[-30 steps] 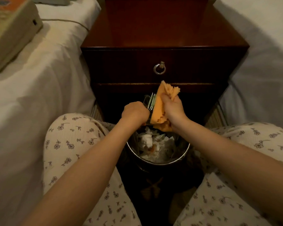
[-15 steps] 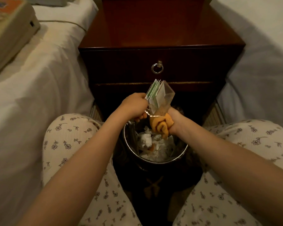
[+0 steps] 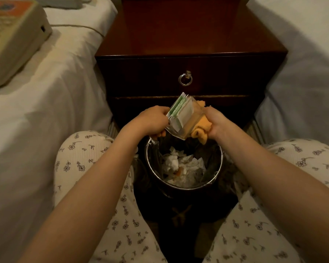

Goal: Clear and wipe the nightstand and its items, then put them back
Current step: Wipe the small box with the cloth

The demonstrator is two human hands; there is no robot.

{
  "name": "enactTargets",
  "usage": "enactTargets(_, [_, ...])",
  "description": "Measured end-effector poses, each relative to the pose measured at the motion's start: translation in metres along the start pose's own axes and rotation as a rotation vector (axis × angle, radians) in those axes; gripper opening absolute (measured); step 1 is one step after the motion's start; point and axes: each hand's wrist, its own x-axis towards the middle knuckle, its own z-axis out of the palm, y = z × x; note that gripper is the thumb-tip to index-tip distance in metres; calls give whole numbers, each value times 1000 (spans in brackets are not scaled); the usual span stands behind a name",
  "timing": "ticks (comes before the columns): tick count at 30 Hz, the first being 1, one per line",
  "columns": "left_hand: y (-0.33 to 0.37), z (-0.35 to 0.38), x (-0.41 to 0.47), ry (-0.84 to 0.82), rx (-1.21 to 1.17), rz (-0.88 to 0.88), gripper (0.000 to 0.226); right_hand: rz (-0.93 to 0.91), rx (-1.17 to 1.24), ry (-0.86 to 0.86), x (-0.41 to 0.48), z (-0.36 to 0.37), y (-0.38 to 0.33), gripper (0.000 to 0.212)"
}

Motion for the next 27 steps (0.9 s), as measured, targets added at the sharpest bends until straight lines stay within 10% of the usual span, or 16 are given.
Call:
enactTargets(8, [-1, -13, -10, -3, 195, 266, 9, 52, -255, -53, -2, -4, 1, 34])
enactTargets(27, [-3, -63, -22, 90, 758, 459, 28, 125, -408, -398, -24, 11, -18, 38])
